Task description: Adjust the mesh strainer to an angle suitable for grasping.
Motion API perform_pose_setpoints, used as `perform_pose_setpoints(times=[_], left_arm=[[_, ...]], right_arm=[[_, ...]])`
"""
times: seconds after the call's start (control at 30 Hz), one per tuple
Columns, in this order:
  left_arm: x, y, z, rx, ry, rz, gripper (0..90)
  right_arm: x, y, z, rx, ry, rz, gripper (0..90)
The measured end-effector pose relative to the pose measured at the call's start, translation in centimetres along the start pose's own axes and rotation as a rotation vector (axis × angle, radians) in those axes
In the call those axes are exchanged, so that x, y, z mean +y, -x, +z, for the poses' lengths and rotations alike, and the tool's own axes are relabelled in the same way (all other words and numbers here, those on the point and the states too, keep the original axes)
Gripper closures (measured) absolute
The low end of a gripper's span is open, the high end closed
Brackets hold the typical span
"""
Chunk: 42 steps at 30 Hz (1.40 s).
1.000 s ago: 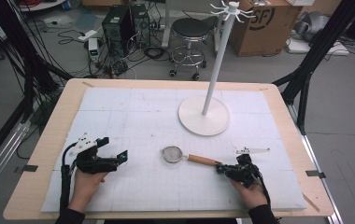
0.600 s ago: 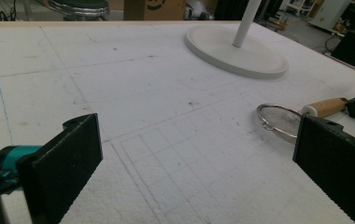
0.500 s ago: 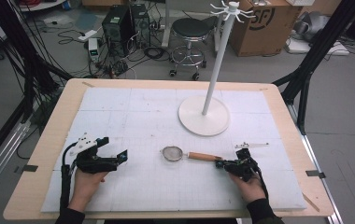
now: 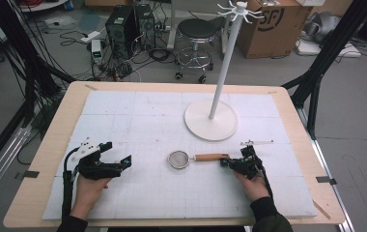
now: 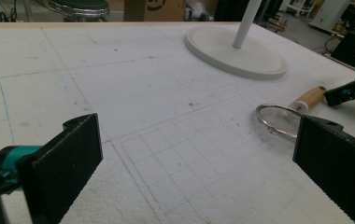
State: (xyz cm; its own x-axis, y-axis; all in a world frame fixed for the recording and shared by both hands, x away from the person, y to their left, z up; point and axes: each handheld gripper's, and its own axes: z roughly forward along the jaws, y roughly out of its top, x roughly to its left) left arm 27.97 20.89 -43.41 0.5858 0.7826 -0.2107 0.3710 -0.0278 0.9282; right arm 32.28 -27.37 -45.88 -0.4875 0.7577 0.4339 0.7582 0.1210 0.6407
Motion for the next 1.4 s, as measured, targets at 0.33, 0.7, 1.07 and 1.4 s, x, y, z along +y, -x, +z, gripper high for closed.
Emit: perform_pose_setpoints(times=[0.33, 0.7, 1.07, 1.4], left_arm=[[0.0, 0.0, 0.1, -0.002, -0.002, 0.0, 2.0], [0.0, 0.1, 0.0, -0.009, 0.005, -0.006, 2.1], [-0.1, 0.0, 0.2, -0.007, -0.002, -0.005, 2.1], [-0.1, 0.0, 0.3, -0.004, -0.008, -0.003, 2.1]], right_arm=[[1.0, 0.7, 0.7, -0.008, 0.008, 0.03, 89.7], [1.9, 1.3, 1.2, -0.021, 0.021, 0.066, 89.7], [2.5, 1.8, 1.4, -0.043, 0.047, 0.099, 89.8], [3.3, 2.5, 1.7, -0.058, 0.047, 0.107, 89.9]])
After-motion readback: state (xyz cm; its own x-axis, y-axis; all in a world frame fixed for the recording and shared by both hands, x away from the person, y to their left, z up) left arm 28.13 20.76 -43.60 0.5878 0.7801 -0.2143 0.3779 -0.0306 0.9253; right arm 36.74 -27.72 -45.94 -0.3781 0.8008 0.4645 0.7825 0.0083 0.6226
